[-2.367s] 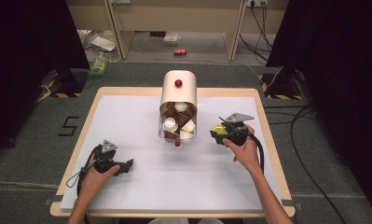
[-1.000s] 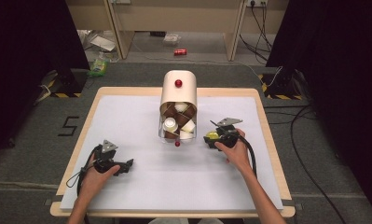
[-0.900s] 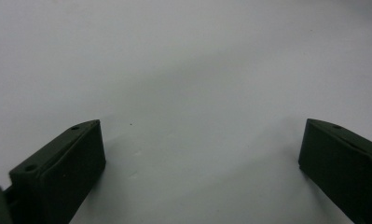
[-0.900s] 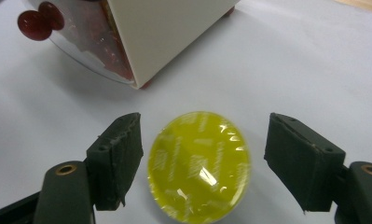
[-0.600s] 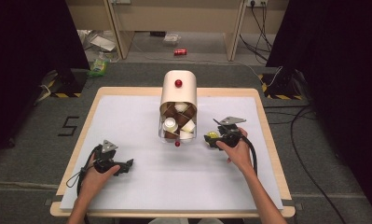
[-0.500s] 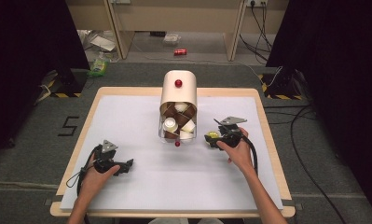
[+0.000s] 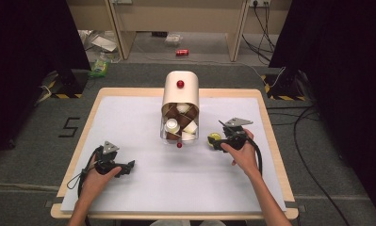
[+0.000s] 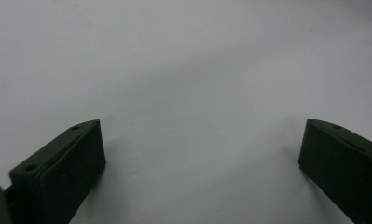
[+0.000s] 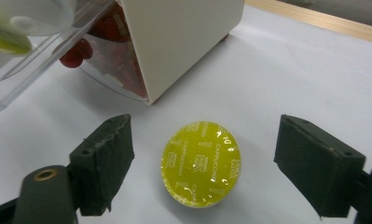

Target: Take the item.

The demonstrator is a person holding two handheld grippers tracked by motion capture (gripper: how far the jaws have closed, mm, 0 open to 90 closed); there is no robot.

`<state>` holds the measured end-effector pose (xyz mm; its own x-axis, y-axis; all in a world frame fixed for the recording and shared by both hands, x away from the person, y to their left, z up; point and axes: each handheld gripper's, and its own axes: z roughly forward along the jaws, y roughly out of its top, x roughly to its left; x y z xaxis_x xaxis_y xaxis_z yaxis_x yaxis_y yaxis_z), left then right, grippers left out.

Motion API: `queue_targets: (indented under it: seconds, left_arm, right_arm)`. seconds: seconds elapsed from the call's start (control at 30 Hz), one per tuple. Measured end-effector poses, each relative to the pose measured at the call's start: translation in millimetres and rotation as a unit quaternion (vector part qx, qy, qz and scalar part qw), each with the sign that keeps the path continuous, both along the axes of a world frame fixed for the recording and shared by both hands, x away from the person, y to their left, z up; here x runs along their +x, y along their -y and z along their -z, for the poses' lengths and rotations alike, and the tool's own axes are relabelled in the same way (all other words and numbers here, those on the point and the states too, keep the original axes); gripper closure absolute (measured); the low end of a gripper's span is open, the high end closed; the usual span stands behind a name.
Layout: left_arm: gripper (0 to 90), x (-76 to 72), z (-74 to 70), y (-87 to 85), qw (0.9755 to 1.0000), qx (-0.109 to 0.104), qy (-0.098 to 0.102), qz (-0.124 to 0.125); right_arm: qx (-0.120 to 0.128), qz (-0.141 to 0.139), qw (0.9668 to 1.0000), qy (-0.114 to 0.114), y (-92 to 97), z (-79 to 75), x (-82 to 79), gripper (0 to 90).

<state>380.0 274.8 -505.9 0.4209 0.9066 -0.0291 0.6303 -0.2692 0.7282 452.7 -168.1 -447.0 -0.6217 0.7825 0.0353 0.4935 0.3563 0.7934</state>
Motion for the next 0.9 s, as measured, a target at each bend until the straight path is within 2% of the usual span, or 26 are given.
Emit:
queue_targets:
  seconds: [0.47, 0.9]
  left_arm:
    - [0.0, 0.0, 0.0, 0.0, 1.0000, 0.000, 0.000, 0.000]
    - [0.0, 0.0, 0.0, 0.0, 1.0000, 0.000, 0.000, 0.000]
  right_arm:
    - [-0.004, -0.010, 0.9999, 0.006, 6.4, -7.4, -23.7, 17.3]
    - [-0.008, -0.005, 0.9999, 0.005, 19.2, -4.8, -44.1, 17.6]
